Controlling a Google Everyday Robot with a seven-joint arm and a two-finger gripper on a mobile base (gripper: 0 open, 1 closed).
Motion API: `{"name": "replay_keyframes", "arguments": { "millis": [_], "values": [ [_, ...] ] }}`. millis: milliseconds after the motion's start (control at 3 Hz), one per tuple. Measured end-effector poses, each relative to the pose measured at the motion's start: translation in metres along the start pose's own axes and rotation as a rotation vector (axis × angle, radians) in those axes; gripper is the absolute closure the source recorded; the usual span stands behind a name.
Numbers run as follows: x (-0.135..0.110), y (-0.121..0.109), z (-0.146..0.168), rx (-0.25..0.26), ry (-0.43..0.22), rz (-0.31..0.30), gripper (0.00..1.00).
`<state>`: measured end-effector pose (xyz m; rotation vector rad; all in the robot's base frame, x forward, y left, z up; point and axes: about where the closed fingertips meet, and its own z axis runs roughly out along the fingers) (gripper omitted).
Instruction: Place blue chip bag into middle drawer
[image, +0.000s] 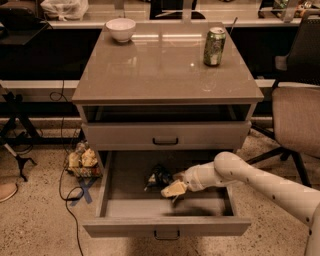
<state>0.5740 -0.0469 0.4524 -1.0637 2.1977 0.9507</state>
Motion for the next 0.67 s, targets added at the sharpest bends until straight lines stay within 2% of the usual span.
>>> {"name": "replay_keyframes", "arguments": {
  "millis": [333, 667],
  "values": [
    [0.014, -0.014, -0.031, 0.082, -0.016, 0.041, 0.0],
    [0.037, -0.026, -0.081, 0.208, -0.029, 0.094, 0.0]
  ]
}}
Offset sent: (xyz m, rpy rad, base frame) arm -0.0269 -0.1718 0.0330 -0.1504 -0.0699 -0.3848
